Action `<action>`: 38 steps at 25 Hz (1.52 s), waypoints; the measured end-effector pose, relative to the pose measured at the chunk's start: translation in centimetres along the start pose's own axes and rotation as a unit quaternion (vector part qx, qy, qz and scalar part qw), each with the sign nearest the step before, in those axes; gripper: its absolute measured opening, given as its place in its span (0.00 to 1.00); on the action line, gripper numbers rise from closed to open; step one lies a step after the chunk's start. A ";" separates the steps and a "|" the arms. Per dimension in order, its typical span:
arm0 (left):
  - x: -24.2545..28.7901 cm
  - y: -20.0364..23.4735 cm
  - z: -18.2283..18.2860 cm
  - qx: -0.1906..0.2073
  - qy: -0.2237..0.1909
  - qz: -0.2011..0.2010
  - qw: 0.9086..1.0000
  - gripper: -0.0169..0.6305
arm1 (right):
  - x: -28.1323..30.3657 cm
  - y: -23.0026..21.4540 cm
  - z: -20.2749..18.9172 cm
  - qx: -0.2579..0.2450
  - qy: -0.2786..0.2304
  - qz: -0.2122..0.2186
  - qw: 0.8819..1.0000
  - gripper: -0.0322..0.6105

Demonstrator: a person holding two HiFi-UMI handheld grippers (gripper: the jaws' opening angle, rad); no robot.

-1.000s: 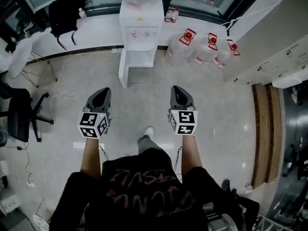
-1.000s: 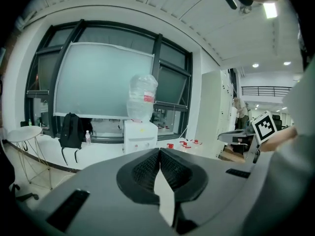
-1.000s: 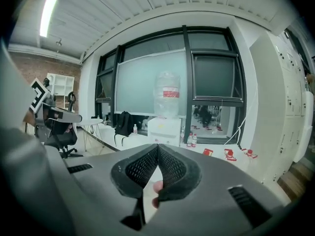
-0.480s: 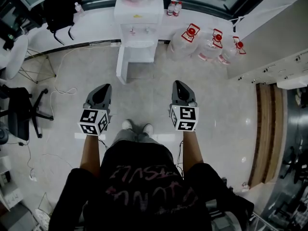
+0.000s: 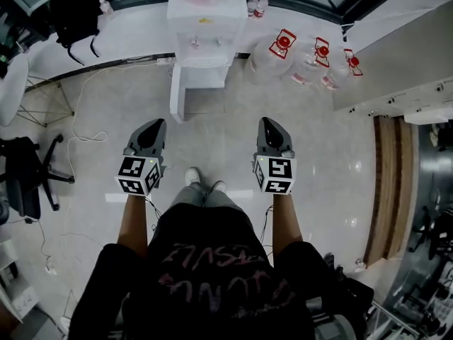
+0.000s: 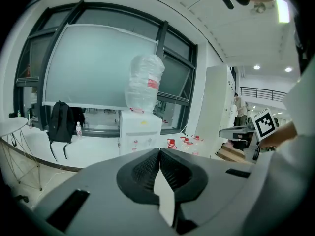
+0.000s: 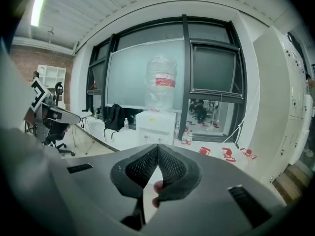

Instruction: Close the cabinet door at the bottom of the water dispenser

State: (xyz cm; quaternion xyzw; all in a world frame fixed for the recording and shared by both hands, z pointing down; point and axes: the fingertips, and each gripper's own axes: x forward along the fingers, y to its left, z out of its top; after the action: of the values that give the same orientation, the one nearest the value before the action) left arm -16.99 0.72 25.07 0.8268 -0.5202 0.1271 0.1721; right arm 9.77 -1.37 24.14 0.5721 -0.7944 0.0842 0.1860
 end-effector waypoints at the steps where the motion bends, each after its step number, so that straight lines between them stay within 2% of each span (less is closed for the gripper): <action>1: 0.3 0.8 -0.2 -0.003 -0.001 -0.001 1.000 0.05 | 0.5 0.1 0.0 0.003 0.000 -0.004 1.000 0.07; 5: 1.9 4.0 -1.3 -0.012 -0.005 -0.001 1.000 0.05 | 3.1 0.5 -0.5 0.006 -0.003 -0.015 1.000 0.07; 11: 4.1 6.8 -5.2 -0.014 0.011 -0.001 1.000 0.05 | 7.1 1.1 -3.3 0.006 0.007 -0.015 1.000 0.07; 18: 8.9 9.0 -10.2 -0.027 0.032 0.005 0.999 0.05 | 13.5 -0.1 -6.4 0.033 0.008 -0.004 0.999 0.07; 27: 15.6 12.2 -17.1 -0.047 0.051 0.037 0.997 0.05 | 22.6 -2.8 -12.6 0.022 0.028 0.019 0.999 0.07; 35: 21.8 15.6 -24.3 -0.053 0.029 0.072 0.996 0.05 | 30.8 -3.3 -20.9 0.018 0.029 0.045 0.998 0.07; 38: 23.4 17.0 -27.6 -0.042 0.024 0.078 0.996 0.05 | 33.4 -3.4 -24.3 0.015 0.024 0.048 0.998 0.07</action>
State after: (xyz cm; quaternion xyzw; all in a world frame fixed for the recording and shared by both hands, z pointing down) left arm -23.24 -13.69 61.84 0.7723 -0.5841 0.1379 0.2084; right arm 8.56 -23.37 59.27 0.5336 -0.8149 0.1191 0.1924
